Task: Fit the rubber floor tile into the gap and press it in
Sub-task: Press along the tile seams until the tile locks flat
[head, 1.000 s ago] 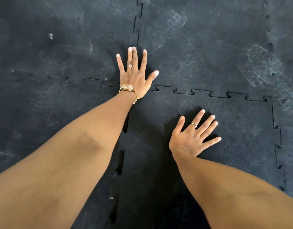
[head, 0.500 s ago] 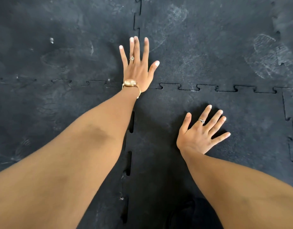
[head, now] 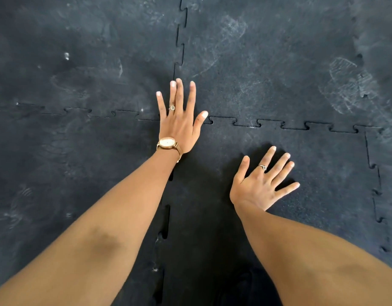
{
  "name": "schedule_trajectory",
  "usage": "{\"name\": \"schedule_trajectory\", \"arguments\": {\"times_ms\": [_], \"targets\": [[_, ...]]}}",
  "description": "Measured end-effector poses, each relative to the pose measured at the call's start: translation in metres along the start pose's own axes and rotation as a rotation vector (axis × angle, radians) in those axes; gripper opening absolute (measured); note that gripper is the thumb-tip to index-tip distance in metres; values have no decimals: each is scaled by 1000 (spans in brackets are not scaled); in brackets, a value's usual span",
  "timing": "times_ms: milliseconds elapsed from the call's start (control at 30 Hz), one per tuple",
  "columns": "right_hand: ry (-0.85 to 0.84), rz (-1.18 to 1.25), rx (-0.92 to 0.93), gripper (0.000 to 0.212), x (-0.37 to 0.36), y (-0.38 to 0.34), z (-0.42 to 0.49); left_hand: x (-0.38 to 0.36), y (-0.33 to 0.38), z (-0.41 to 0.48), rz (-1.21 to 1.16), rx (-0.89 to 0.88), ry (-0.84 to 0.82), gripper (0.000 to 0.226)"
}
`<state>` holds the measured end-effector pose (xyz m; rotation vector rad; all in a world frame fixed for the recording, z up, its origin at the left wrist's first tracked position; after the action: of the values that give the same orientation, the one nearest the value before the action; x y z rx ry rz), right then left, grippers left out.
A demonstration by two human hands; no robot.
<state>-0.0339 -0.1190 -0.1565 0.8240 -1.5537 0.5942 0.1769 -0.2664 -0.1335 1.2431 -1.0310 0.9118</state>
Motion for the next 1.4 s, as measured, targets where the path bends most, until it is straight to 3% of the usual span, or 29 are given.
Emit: {"name": "schedule_trajectory", "arguments": {"times_ms": [467, 533, 633, 767, 1000, 1167, 1333, 1400], "targets": [[53, 15, 18, 71, 1, -3, 0, -2, 3, 0, -13, -24, -185, 69], [49, 17, 16, 72, 1, -3, 1, 15, 11, -9, -66, -78, -105, 68], [52, 8, 17, 71, -1, -1, 2, 34, 19, -60, -99, -70, 164, 64], [46, -17, 19, 70, 0, -3, 0, -2, -4, -93, 11, 124, -18, 71], [16, 53, -6, 67, 3, -1, -10, -9, -6, -89, 17, 126, -78, 77], [34, 73, 64, 67, -11, -5, -121, -9, -7, -88, -3, 140, -113, 87], [39, 52, 119, 65, -16, 0, -138, 4, -3, -93, -145, 114, -160, 80], [48, 59, 129, 62, -15, -2, -139, 16, 0, -112, -198, 71, -96, 75]]}}
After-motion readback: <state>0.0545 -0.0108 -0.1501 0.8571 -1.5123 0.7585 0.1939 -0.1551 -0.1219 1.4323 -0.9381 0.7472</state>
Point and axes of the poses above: each hand's wrist, its own z-axis towards the middle knuckle, its own x-axis out of the back of the hand, y = z × x, the point moved 9 cm from there along z, towards the middle knuckle, and after that the axes turned 13 degrees about -z, right-handed, at the moved point
